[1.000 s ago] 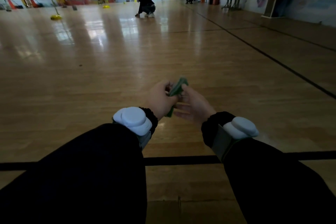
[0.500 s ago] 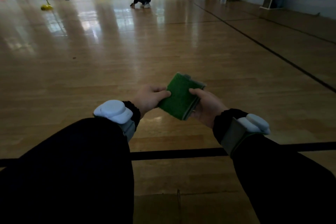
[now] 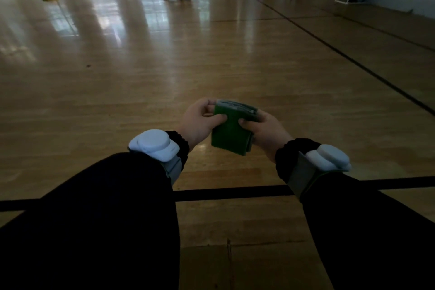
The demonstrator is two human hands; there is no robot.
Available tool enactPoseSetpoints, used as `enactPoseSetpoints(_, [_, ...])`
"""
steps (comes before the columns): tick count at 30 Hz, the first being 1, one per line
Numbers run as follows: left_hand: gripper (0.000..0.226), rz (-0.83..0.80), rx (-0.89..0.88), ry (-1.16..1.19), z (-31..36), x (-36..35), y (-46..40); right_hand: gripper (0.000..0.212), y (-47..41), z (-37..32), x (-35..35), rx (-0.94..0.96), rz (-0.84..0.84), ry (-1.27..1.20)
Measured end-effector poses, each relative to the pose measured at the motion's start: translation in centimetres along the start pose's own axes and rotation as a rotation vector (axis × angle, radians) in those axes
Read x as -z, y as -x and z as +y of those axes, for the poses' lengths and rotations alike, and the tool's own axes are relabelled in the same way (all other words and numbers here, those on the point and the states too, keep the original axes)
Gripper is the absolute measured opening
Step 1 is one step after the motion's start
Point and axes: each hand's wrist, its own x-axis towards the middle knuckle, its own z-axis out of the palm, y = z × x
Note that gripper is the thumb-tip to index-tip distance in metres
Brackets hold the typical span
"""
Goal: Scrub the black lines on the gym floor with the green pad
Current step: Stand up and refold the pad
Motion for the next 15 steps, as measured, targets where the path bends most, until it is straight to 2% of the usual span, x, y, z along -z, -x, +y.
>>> enactPoseSetpoints(7, [0.015,0.102,-0.137,-0.186,-1.5,0.5,-0.2,0.019,0.3,0.3,0.0,0.157,0.002,0.324])
enactPoseSetpoints(10, [0.007,0.136,-0.137,-0.236,-2.1,0.4,-0.2,0.028,0.1,0.8,-0.1,0.214,0.007,0.439])
enactPoseSetpoints(12, [0.007,0.118,-0.111,-0.211,-2.5,0.6,-0.4,0.024,0.2,0.8,-0.3,0.222,0.002,0.483])
enactPoseSetpoints(15, [0.009,0.029,-0.006,-0.024,-2.8,0.6,-0.1,0.019,0.2,0.8,-0.3,0.212,-0.011,0.428])
